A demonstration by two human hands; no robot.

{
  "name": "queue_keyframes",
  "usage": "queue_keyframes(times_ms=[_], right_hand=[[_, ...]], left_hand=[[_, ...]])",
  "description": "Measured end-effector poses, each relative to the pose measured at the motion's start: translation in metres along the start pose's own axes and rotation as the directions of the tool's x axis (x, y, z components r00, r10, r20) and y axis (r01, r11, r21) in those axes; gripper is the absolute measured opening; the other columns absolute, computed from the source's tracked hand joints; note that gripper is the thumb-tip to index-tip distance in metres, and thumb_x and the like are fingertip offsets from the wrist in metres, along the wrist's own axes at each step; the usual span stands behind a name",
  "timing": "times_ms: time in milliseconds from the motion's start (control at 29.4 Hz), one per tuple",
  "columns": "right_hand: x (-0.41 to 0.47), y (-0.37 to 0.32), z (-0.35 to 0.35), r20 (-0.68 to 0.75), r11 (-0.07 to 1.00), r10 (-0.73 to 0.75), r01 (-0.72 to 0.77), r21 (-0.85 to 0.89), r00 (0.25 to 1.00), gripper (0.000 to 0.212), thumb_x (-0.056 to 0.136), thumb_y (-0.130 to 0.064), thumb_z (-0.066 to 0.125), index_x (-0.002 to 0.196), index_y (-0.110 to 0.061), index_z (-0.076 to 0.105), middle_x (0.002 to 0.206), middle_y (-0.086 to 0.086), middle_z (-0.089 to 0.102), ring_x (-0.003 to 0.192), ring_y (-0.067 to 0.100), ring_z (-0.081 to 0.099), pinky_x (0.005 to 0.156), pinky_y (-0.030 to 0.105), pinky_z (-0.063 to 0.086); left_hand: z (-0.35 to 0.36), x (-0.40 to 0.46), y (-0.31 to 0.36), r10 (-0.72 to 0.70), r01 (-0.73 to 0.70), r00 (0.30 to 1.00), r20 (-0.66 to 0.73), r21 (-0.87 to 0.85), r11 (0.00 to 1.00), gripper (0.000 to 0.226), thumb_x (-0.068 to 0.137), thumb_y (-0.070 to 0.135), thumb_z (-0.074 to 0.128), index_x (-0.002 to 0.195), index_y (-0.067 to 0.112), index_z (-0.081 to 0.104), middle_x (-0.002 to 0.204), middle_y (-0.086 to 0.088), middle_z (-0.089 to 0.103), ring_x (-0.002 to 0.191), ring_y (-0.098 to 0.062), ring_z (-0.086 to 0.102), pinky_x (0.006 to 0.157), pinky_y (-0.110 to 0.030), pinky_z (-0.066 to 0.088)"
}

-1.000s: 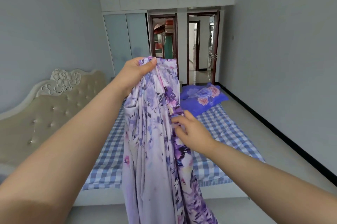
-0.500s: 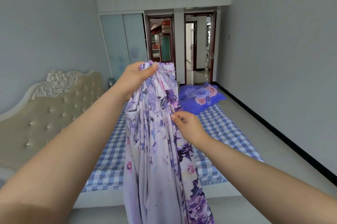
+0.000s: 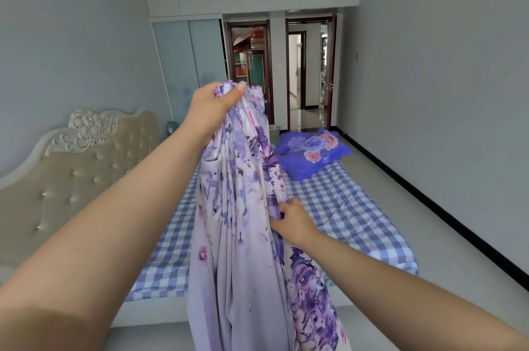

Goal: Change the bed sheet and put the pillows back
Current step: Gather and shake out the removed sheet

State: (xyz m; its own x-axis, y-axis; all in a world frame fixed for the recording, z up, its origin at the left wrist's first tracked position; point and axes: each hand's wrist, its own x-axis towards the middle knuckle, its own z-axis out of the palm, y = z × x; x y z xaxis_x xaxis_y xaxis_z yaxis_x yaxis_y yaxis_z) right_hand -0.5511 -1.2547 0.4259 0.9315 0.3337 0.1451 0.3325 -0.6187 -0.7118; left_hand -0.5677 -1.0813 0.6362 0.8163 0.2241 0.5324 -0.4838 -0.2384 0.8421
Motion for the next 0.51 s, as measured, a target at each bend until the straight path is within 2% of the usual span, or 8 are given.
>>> queue_keyframes(times_ms=[102,238,340,442,510], right_hand=[[-0.003,0.011,0.010,-0.027,0.999,0.022,-0.022,-0.026,0.999,0.035,0.089,-0.030,0.059,0.061,-0.018,0.043,0.098,0.000,0.034,0.078,0.016,0.047,0.067,0.027,0.039],[-0.011,0.022,0.012,-0.121,0.997,-0.053,0.045,-0.064,0.991,0.046,0.092,-0.033,0.058,0.055,-0.021,0.033,0.098,-0.001,0.029,0.078,0.015,0.042,0.066,0.023,0.029],[-0.021,0.032,0.011,-0.147,0.989,-0.123,0.110,-0.098,0.981,0.049,0.093,-0.036,0.057,0.054,-0.025,0.030,0.094,-0.002,0.029,0.070,0.011,0.038,0.063,0.027,0.030],[-0.028,0.041,0.011,-0.143,0.982,-0.144,0.123,-0.143,0.979,0.048,0.094,-0.039,0.054,0.055,-0.029,0.029,0.092,-0.003,0.030,0.063,0.002,0.037,0.061,0.027,0.032],[-0.031,0.045,0.012,-0.147,0.981,-0.139,0.116,-0.157,0.979,0.046,0.095,-0.038,0.052,0.055,-0.028,0.032,0.093,-0.004,0.033,0.067,0.006,0.042,0.063,0.024,0.032]], left_hand=[[-0.004,0.004,-0.001,0.005,-0.005,1.000,-0.018,0.021,1.000,0.019,0.080,0.041,0.073,0.078,0.022,0.073,0.083,0.001,0.075,0.080,-0.015,0.072,0.077,-0.031,0.058],[-0.014,0.004,-0.007,-0.039,0.043,0.997,-0.064,0.057,0.997,0.044,0.078,0.044,0.073,0.093,0.003,0.068,0.088,-0.011,0.072,0.079,-0.021,0.067,0.084,-0.045,0.054],[-0.020,0.003,-0.015,-0.062,0.066,0.994,-0.089,0.051,0.996,0.029,0.080,0.041,0.073,0.086,0.012,0.071,0.086,-0.005,0.074,0.081,-0.020,0.071,0.081,-0.041,0.058],[-0.024,0.001,-0.022,-0.076,0.082,0.990,-0.117,0.048,0.995,0.028,0.081,0.038,0.072,0.089,0.011,0.070,0.095,-0.015,0.072,0.091,-0.029,0.069,0.087,-0.046,0.055],[-0.024,0.000,-0.024,-0.076,0.083,0.989,-0.129,0.050,0.995,0.029,0.082,0.037,0.072,0.091,0.010,0.070,0.098,-0.017,0.071,0.090,-0.030,0.069,0.088,-0.047,0.055]])
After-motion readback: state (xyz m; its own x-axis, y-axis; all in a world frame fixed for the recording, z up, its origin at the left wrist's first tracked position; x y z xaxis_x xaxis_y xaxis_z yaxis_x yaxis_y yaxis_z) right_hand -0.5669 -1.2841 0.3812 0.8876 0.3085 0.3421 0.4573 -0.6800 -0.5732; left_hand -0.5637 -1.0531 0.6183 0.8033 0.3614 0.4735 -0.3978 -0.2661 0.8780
